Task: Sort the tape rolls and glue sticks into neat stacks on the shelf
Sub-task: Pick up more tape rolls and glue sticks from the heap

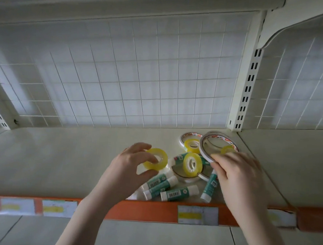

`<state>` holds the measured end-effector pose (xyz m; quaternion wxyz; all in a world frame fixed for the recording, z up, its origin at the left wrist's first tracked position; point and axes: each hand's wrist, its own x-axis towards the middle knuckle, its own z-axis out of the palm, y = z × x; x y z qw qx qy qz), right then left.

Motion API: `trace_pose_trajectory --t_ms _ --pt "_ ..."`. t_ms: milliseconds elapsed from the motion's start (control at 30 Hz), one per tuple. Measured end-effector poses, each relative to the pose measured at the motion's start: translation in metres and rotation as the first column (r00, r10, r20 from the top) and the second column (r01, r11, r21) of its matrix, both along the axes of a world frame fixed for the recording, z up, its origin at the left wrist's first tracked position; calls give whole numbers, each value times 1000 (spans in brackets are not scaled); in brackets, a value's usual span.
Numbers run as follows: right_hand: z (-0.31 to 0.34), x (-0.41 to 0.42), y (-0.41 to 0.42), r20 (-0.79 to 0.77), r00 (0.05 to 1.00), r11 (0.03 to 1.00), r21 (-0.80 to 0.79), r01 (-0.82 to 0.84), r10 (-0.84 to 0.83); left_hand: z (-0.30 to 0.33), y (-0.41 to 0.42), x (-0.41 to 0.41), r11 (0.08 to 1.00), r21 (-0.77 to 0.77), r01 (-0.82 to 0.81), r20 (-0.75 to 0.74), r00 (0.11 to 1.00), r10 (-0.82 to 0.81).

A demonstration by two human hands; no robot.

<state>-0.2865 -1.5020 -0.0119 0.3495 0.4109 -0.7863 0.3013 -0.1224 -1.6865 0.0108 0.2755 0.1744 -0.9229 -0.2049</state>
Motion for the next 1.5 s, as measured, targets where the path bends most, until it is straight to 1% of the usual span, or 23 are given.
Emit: trace_pose_trajectory --t_ms 100,233,467,700,933,1067,1167,1367,1500 --pt "6 18 -13 0 999 999 3 -50 50 5 -8 22 996 6 -84 3 996 84" --pt "14 51 -38 4 994 994 27 -109 109 10 -26 58 983 20 -183 -42 982 184" --pt "17 127 -109 -49 974 974 -32 -223 221 11 -75 152 951 12 -310 -109 945 310" --pt "12 242 -222 -82 937 937 -58 -345 340 10 -155 281 915 25 -404 -125 906 404" --pt "14 347 -332 -53 906 903 -76 -422 419 15 -249 396 879 13 -477 -168 865 472" --pt "19 391 -388 -14 895 893 -74 -445 445 19 -290 447 841 6 -541 -168 829 534" --pt "21 421 -432 -28 869 866 -75 -494 493 16 -323 480 817 9 -576 -176 804 568" --pt "20 480 -525 56 825 827 -18 -562 562 4 -400 538 772 15 -635 -171 759 628" --pt "26 511 -595 23 812 812 -20 -583 584 3 -466 569 734 -6 -679 -167 724 669"
